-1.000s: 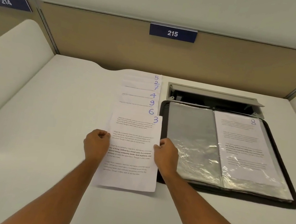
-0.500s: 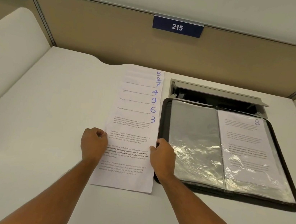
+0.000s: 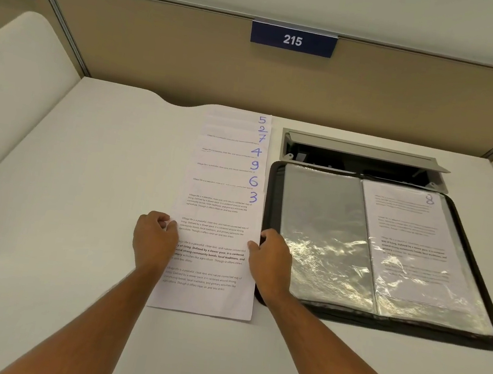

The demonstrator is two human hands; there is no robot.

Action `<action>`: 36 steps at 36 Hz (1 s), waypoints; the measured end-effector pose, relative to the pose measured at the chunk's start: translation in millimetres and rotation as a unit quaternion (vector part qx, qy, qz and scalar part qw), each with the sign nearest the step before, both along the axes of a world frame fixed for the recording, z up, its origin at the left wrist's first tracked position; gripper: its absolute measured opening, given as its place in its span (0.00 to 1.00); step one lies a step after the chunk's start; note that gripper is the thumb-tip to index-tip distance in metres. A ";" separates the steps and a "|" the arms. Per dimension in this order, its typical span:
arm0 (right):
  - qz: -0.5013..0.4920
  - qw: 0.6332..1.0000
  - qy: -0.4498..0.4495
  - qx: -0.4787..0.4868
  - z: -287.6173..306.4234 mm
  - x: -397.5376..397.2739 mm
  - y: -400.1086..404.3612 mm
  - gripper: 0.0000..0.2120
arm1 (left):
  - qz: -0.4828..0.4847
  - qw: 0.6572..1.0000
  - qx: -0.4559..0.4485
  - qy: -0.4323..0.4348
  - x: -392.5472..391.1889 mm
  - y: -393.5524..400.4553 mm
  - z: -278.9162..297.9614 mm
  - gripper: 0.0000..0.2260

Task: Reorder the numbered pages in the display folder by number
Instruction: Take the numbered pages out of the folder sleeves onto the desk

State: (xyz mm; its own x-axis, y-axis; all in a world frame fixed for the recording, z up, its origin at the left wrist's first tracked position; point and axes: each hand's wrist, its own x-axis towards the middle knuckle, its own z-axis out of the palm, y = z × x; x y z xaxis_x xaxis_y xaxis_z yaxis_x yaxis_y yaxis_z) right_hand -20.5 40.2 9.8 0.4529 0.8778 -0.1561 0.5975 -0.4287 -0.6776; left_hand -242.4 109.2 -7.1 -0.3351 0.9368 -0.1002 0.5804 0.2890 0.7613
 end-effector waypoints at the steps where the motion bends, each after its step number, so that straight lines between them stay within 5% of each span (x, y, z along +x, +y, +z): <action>1: -0.002 1.000 0.003 0.001 0.0 0.0 0.0 0.06 | 0.001 1.000 0.000 -0.002 0.3 -0.4 0.8 0.06; 14: -0.022 0.998 0.022 0.056 9.7 7.2 -13.3 0.04 | -0.026 0.998 0.037 0.047 20.6 -16.0 13.2 0.14; 26: -0.065 0.990 -0.078 0.095 3.6 93.2 -61.0 0.13 | -0.186 0.980 0.070 0.027 120.8 -57.1 16.7 0.12; 36: -0.170 0.968 -0.187 0.012 -11.2 204.9 -121.9 0.26 | -0.362 0.932 0.030 0.008 221.6 -89.8 25.0 0.10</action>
State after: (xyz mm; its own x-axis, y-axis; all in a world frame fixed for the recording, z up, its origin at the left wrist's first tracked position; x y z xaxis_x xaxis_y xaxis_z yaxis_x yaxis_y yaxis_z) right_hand 184.4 -81.7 -1.4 0.7371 0.6693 0.0930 0.6296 -0.6303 -0.4543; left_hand -20.7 19.4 17.9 0.3865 0.9214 -0.0399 0.6178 -0.2265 0.7530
